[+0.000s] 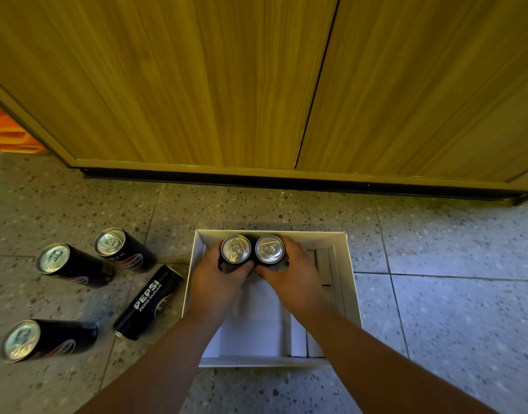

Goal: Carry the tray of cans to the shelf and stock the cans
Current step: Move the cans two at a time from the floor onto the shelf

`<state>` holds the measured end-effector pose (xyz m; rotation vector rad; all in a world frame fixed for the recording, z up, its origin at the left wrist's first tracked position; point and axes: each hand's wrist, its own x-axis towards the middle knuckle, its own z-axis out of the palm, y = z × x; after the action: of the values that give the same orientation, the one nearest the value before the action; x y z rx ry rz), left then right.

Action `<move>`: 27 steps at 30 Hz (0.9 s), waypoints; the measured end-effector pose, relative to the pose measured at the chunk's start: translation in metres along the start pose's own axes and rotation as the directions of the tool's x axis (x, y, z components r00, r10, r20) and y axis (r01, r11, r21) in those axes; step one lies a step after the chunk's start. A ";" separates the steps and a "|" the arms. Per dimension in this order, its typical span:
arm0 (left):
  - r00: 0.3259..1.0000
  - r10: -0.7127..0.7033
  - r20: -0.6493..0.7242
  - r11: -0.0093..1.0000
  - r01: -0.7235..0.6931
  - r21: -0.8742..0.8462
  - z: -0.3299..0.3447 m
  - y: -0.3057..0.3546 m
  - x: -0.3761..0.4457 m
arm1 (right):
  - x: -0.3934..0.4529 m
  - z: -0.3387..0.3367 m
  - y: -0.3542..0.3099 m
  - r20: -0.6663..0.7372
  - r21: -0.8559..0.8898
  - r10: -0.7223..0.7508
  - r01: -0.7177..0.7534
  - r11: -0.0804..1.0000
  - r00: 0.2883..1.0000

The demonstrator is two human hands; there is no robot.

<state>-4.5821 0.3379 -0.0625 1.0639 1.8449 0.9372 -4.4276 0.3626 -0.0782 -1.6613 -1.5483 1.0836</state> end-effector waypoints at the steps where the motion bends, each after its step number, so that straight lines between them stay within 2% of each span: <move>1: 1.000 0.008 0.004 1.000 -0.008 0.007 -0.001 0.000 -0.002 | -0.001 -0.002 -0.001 0.012 0.007 -0.004 0.004 1.000 1.000; 8: 0.998 0.057 0.008 0.997 -0.057 -0.048 -0.006 0.007 -0.014 | -0.011 -0.028 -0.011 0.043 0.076 -0.002 -0.002 0.997 0.999; 18: 0.997 0.067 0.037 0.998 -0.067 -0.016 -0.027 0.032 -0.013 | -0.017 -0.046 -0.046 0.061 0.086 0.016 -0.022 0.996 0.998; 22: 0.998 0.063 0.025 0.998 -0.064 0.030 -0.053 0.081 -0.034 | -0.037 -0.080 -0.089 0.059 0.077 0.061 -0.065 0.995 0.996; 27: 0.998 0.052 0.027 0.998 -0.053 0.033 -0.103 0.185 -0.075 | -0.065 -0.146 -0.189 0.078 0.073 0.080 -0.086 0.994 0.994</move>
<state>-4.5893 0.3186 0.1610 1.1449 1.8250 0.9206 -4.3893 0.3355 0.1652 -1.6631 -1.4757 1.2462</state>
